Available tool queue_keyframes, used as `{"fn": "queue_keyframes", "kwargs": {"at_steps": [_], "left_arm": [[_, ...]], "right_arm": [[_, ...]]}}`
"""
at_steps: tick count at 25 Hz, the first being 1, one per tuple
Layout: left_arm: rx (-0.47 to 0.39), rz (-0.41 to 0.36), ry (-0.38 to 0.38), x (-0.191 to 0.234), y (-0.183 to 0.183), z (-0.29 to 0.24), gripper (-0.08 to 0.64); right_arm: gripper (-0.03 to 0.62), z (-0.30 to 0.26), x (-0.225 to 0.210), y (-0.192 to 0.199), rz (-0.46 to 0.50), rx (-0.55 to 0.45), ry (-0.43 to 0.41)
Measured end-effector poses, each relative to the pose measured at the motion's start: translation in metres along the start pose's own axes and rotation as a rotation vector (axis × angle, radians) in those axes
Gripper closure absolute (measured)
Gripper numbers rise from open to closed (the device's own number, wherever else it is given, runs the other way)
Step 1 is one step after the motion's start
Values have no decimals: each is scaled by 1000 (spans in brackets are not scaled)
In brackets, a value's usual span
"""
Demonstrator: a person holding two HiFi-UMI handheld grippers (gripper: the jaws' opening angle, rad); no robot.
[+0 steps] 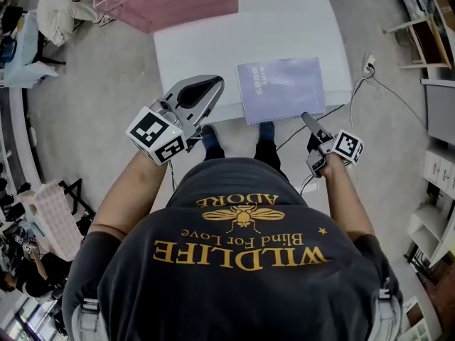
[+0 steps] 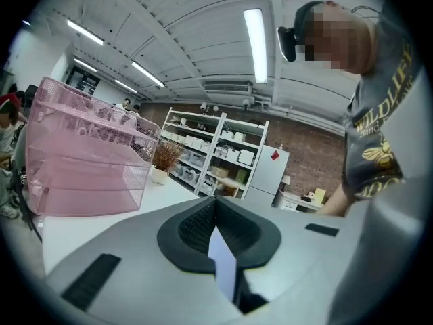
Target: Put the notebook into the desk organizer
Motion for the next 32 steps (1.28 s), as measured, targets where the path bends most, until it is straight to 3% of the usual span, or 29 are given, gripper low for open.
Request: {"fn": "queue_keyframes", "kwargs": {"at_steps": [9, 11, 14, 19, 23, 27, 32], "left_arm": [[40, 11, -8, 5, 11, 5, 560], [42, 10, -4, 5, 12, 4, 558], [40, 6, 1, 5, 11, 4, 560], [29, 13, -2, 7, 9, 7, 558], [25, 27, -8, 2, 7, 14, 560], [-10, 15, -9, 2, -3, 15, 560], [-51, -12, -14, 0, -18, 20, 560]], "right_arm": [[244, -22, -18, -3, -86, -24, -55], [288, -28, -16, -2, -89, -22, -69], [470, -32, -13, -1, -110, -21, -43], [526, -25, 3, -3, -104, 23, -15], [535, -14, 31, -2, -33, 57, -18], [538, -7, 67, -25, 182, 107, -27], [541, 1, 116, -41, 355, 168, -84]]}}
Point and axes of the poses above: the fingertips, and each gripper's own axes: z backward along the fingers, x to its left, y out of its underside, the point moved 5 cm from there along z, backward along the fingers, and after that the axes turned 9 degrees about -y, right-handed, at the moved point
